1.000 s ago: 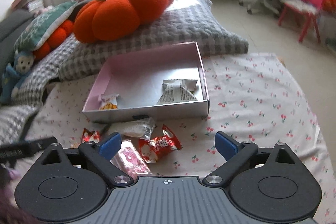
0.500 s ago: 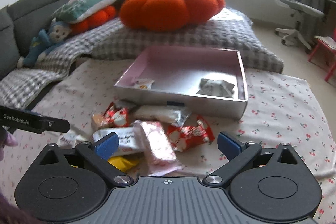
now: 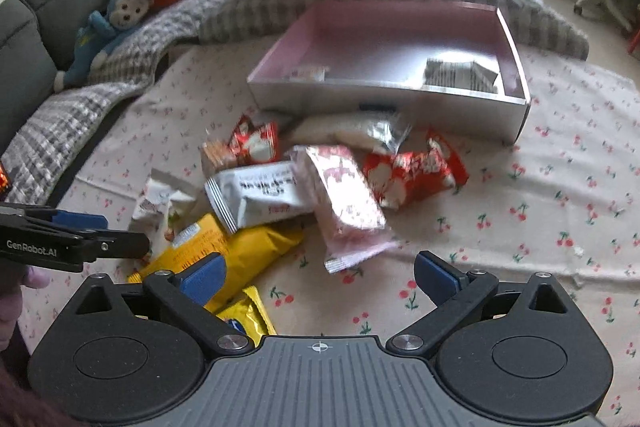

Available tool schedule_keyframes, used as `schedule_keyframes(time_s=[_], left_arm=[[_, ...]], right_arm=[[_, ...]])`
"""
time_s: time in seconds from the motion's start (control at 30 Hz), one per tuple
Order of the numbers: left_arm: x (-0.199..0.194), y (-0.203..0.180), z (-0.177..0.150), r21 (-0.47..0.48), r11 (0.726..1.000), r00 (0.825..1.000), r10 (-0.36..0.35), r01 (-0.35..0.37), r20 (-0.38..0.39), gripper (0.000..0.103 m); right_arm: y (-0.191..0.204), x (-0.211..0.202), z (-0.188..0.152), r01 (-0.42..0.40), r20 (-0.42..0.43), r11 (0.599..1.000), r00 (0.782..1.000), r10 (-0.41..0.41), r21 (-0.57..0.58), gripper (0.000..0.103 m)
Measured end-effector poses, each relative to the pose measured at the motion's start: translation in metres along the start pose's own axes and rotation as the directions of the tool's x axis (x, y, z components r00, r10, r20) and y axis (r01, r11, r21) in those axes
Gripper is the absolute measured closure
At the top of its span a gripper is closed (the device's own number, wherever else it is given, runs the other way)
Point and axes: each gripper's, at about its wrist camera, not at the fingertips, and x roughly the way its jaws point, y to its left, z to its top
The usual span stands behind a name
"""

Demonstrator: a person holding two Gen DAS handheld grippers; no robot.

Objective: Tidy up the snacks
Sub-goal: 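Grasp the white pecan kernel bag with the left gripper while the right grasps the pink candy bar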

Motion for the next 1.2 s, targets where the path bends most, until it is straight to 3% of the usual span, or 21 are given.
schedule_keyframes(time_s=[0.13, 0.33, 0.6, 0.8, 0.87, 1.03, 1.2], left_arm=[[0.006, 0.009, 0.001, -0.063, 0.998, 1.000, -0.016, 0.015, -0.013, 0.031], [0.009, 0.009, 0.002, -0.062, 0.998, 1.000, -0.014, 0.014, -0.003, 0.037], [0.015, 0.007, 0.013, -0.055, 0.998, 0.999, -0.017, 0.015, -0.043, 0.038], [0.021, 0.000, 0.015, -0.056, 0.998, 0.998, -0.011, 0.008, -0.064, 0.038], [0.023, -0.002, 0.015, -0.046, 0.999, 0.998, 0.005, -0.008, -0.068, 0.038], [0.024, 0.001, 0.018, -0.056, 0.998, 0.998, 0.022, -0.025, -0.053, 0.040], [0.025, -0.002, 0.018, -0.031, 0.998, 0.998, 0.045, -0.046, -0.045, 0.046]], right_arm=[[0.000, 0.008, -0.004, -0.014, -0.016, 1.000, 1.000, 0.014, -0.022, 0.002], [-0.011, 0.012, -0.004, -0.011, 0.029, 0.999, 1.000, 0.012, -0.044, 0.004], [-0.030, 0.019, 0.003, -0.079, 0.111, 0.995, 0.991, 0.073, 0.054, 0.015], [-0.029, 0.033, 0.007, -0.076, 0.130, 0.993, 0.989, 0.064, 0.093, 0.019], [-0.026, 0.035, 0.010, -0.078, 0.133, 0.993, 0.989, 0.066, 0.093, 0.026], [-0.022, 0.035, 0.010, -0.065, 0.122, 0.996, 0.991, 0.057, 0.067, 0.069], [-0.023, 0.031, 0.009, -0.026, 0.105, 0.997, 0.994, 0.018, 0.074, 0.070]])
